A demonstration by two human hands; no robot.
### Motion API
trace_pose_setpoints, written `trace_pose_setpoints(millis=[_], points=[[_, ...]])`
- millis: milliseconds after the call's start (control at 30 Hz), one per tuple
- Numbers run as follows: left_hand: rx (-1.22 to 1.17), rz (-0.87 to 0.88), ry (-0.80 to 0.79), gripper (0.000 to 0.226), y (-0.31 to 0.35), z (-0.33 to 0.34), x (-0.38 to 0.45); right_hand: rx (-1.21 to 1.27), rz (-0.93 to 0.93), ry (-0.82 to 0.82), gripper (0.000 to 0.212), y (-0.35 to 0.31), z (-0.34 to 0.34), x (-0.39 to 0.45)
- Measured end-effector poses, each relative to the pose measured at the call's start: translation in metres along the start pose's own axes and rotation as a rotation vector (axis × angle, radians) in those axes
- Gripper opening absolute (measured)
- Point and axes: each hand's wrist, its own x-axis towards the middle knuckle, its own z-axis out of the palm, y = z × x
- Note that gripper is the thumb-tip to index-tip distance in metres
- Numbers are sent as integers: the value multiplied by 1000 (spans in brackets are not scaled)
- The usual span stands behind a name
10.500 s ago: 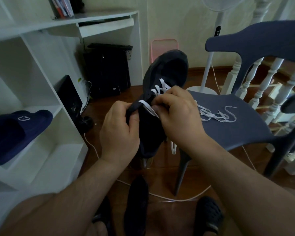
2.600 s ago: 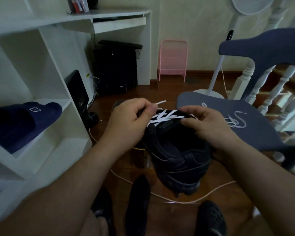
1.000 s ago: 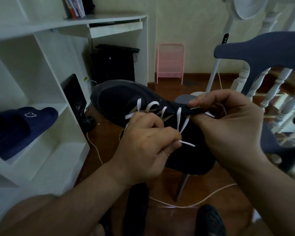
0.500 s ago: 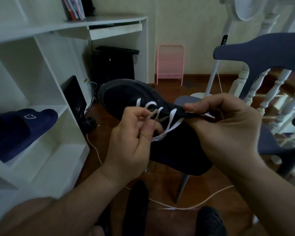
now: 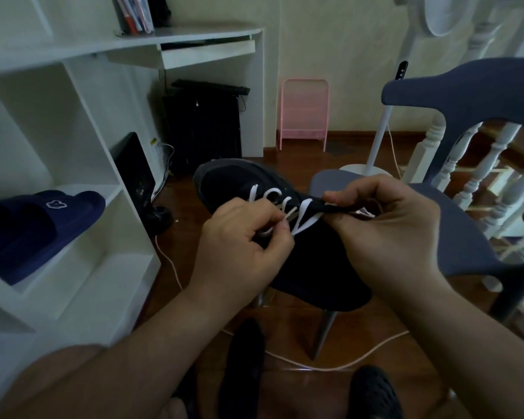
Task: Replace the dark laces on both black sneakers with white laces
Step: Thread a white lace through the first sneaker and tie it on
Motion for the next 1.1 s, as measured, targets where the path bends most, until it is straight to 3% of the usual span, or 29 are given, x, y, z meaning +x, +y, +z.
trace_pose_setpoints(millis=[67,400,933,1000,1100], points=[[39,15,-5,18,1,2,0,-11,33,6,37,1,2,-1],[1,-232,-117,16,1,7,5,35,269,-92,30,2,13,2],[-82,-390,-242,16,-6,-4,13,-129,174,-136,38,3,18,-1],[-41,-372,-298,11,-9,-6,13,-151,169,-134,40,4,17,-1],[250,-259,-420,10,-16,-8,14,-182,164,-145,40,6,16,-2]])
